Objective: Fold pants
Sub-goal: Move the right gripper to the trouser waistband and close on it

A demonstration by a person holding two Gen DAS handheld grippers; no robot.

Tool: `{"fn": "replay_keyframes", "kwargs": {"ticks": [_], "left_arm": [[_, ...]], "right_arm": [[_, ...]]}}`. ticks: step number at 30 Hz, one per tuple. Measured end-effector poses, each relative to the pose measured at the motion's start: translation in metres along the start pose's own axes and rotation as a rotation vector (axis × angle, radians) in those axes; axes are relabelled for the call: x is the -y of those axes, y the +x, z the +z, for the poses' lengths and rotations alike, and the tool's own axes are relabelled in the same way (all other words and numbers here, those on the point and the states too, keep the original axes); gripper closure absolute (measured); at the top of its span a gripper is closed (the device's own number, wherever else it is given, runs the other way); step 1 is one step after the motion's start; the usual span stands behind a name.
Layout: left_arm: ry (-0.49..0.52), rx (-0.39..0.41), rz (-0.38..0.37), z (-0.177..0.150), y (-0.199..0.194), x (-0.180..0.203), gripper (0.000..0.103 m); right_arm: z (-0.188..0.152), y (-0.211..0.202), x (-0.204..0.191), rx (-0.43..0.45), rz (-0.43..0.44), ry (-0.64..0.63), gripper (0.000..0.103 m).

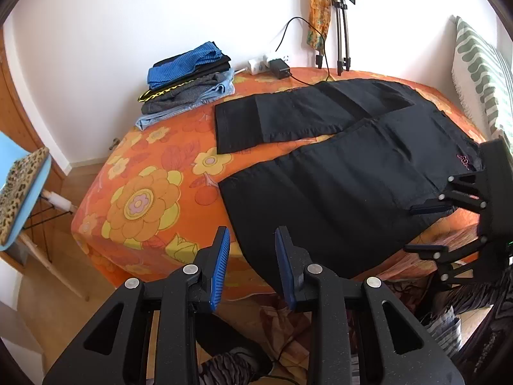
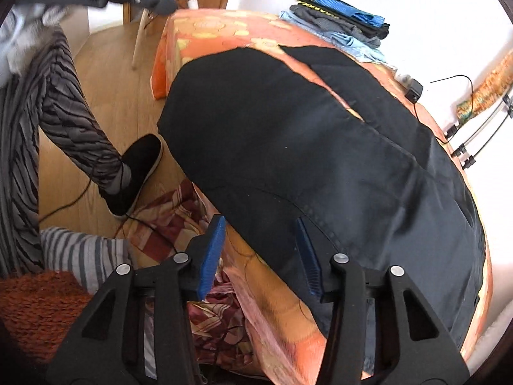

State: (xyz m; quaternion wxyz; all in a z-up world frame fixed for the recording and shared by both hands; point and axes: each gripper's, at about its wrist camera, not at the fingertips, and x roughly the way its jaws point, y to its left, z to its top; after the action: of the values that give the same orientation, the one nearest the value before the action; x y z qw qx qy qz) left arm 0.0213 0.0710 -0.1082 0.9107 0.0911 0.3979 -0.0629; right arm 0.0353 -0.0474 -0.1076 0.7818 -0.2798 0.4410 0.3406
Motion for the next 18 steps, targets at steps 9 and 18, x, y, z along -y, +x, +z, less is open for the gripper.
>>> {"fn": "replay_keyframes", "kwargs": {"ticks": [9, 18], "left_arm": [[-0.013, -0.019, -0.012, -0.001, 0.005, -0.008, 0.075], [0.010, -0.023, -0.022, -0.002, 0.005, -0.006, 0.076]], "right_arm": [[0.005, 0.007, -0.012, 0.000, -0.018, -0.062, 0.056], [0.010, 0.011, -0.011, 0.000, -0.033, -0.073, 0.058]]}}
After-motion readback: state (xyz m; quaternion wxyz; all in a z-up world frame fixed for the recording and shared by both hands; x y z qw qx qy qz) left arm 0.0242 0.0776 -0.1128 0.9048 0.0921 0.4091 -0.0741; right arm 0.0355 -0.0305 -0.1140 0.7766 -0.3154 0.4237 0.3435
